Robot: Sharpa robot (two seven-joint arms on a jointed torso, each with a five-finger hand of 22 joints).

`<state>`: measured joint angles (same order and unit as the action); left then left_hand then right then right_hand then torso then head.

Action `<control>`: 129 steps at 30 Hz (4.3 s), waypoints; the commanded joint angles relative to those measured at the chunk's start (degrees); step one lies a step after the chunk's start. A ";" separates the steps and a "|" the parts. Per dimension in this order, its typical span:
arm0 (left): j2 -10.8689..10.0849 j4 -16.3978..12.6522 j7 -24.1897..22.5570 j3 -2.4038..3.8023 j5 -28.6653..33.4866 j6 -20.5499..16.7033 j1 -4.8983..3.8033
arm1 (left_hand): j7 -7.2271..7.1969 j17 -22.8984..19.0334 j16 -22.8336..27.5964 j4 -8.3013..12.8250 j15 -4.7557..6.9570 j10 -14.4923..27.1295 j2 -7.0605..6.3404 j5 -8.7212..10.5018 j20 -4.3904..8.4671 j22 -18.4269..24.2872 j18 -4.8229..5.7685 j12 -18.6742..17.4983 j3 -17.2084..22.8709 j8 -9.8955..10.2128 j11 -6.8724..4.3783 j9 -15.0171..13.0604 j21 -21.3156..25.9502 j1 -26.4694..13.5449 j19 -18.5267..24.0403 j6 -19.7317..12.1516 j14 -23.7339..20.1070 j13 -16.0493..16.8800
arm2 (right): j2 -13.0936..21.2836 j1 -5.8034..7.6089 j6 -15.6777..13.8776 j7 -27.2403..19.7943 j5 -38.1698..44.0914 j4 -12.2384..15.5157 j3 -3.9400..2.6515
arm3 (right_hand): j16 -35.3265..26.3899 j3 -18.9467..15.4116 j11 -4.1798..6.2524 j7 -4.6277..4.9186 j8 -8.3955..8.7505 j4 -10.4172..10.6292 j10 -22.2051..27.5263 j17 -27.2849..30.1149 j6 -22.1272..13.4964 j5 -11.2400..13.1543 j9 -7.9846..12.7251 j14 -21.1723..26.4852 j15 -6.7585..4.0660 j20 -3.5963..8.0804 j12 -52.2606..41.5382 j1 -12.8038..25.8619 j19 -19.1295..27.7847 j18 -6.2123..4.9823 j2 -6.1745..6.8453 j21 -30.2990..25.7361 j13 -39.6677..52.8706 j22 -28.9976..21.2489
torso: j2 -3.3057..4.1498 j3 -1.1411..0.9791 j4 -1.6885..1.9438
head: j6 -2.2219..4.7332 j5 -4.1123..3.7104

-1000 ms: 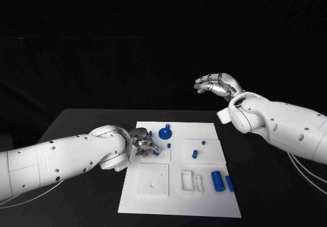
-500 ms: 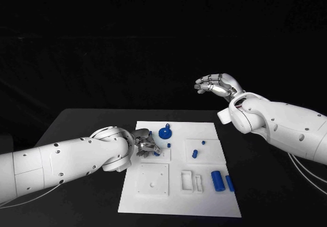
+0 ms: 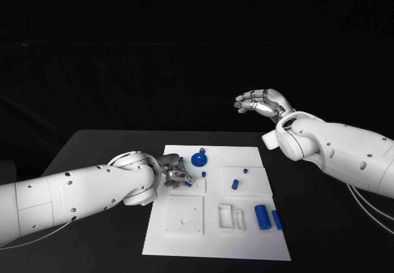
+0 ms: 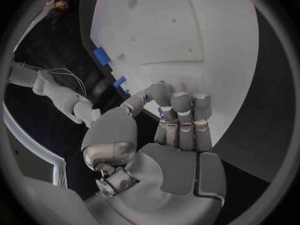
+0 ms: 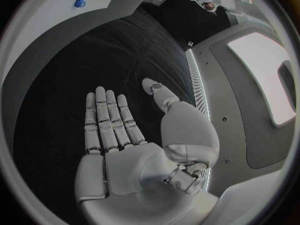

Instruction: Assemble the parts on the task board

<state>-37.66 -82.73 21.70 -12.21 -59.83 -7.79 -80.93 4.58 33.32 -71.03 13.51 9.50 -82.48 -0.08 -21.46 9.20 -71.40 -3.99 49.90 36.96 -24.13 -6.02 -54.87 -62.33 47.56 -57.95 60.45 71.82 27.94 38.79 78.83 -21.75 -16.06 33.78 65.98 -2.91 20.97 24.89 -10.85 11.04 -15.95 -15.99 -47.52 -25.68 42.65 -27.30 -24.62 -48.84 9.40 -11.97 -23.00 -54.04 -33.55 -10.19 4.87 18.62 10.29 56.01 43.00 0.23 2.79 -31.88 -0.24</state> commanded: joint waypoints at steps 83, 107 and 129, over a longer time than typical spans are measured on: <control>2.32 2.95 0.92 0.05 1.20 9.63 0.29 | -7.36 0.35 -5.76 -3.63 1.34 1.61 2.10 10.84 6.43 -2.09 -0.99 7.36 -0.04 -0.28 -2.47 -3.80 -1.14 -3.05 -0.92 14.60 1.83 2.70 | -0.62 -0.89 1.51 -0.11 -0.22 -0.47 -0.04 | -0.39 -0.42 -0.05 2.05 -0.25 -0.01 -0.39 0.60 -0.45 -0.55 0.28 -0.12 0.34 -0.62 0.26 0.62 0.40 -1.20 -0.27 -0.47 -0.99 -0.06 | -0.06 -0.06 -0.04 | -1.34 0.33; 2.57 2.89 0.78 0.08 0.26 9.71 0.28 | -7.49 -0.03 -7.02 -0.28 1.05 2.03 3.11 -1.05 6.20 -2.84 -1.15 9.09 0.52 -0.82 -2.53 -4.17 -1.69 -1.72 -1.16 14.95 1.78 2.78 | -0.80 -1.09 1.75 -0.09 -0.25 -0.64 -0.04 | -0.43 -0.50 -0.06 2.06 -0.25 -0.01 -0.38 0.71 -0.48 -0.58 0.33 -0.05 0.39 -0.68 0.27 0.70 0.51 -1.23 -0.26 -0.52 -1.17 -0.06 | -0.04 -0.04 0.01 | -1.55 0.27; 3.14 3.20 1.66 0.10 2.76 11.98 0.26 | -7.63 -0.26 -7.70 -0.16 0.84 2.23 4.10 -4.93 6.07 -3.16 -1.20 10.26 0.12 -1.18 -2.51 -4.27 -1.86 -3.62 -1.27 15.41 1.76 3.05 | -0.93 -1.15 1.89 -0.03 -0.25 -0.75 -0.04 | -0.44 -0.54 -0.07 2.06 -0.25 -0.01 -0.38 0.78 -0.49 -0.61 0.36 -0.02 0.42 -0.71 0.27 0.74 0.56 -1.25 -0.28 -0.53 -1.28 -0.06 | -0.06 -0.04 -0.02 | -1.64 0.17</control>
<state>-34.96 -79.15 23.02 -11.64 -58.83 0.59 -81.33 3.04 33.08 -78.59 12.11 10.24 -82.92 2.86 -26.99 9.40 -74.52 -4.11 59.92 35.82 -25.03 -6.46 -59.23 -64.11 43.15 -58.79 63.74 73.64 30.95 37.92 77.71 -20.67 -15.76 33.58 65.25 -2.91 20.74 24.56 -10.85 11.18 -15.95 -15.99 -47.52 -25.00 42.50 -27.51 -24.32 -48.84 9.39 -12.36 -23.01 -53.93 -33.15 -11.08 4.75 18.40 9.09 56.02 42.94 0.19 2.76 -33.52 -0.04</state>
